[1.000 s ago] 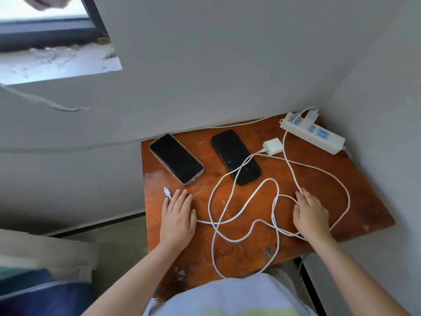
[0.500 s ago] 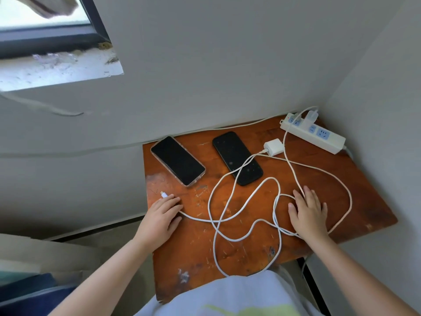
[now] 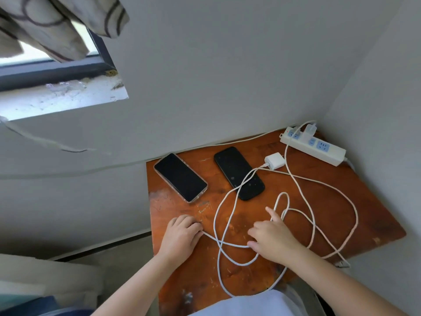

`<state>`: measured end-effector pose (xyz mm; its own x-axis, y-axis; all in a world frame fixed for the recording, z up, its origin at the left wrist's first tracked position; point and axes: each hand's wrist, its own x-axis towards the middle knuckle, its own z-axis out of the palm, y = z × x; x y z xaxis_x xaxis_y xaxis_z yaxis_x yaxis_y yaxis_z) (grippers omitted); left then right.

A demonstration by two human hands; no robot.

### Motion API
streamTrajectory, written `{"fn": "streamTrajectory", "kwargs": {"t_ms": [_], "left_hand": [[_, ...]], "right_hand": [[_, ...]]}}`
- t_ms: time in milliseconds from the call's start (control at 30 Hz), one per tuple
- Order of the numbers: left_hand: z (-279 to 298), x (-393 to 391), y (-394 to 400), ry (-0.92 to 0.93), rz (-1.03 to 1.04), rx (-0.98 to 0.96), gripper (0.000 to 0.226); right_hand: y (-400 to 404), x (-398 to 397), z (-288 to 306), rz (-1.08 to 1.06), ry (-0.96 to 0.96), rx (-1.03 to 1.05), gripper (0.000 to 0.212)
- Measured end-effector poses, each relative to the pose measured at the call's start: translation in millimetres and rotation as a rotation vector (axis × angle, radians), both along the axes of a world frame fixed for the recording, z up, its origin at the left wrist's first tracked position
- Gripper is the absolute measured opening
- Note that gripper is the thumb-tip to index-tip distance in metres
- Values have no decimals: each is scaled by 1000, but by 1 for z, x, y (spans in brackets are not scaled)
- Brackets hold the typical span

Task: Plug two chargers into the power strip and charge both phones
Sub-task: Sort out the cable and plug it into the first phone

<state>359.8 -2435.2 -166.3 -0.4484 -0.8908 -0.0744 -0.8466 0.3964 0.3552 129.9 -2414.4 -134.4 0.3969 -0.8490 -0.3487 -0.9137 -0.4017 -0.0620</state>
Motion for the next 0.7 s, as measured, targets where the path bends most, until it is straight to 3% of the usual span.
{"fn": "streamTrajectory", "kwargs": {"t_ms": [100,167,300,400,533,633,700], "left_hand": [[-5,-15,-2,64,25,-17,33],[-1,-35,-3,118,-87,-17,38],[-1,-69,-3,-48,-350,81,39],[-5,-70,-10,-80,-202,64,36],[-9,-46,-15,-142,-12,46,46],[-9,-36,-17,-190,23,69,48],[-7,-37,-18,-201,3,58,48]], "right_hand": [[-3,-13,4,41,-7,40,28],[-3,-24,3,12,-41,16,30],[0,-38,-2,-25,-46,121,35],[3,-44,-1,-22,-42,111,30],[2,-68,5,-213,-133,-19,26],[3,-73,8,-218,-150,60,25],[3,-70,11,-195,-51,127,25]]}}
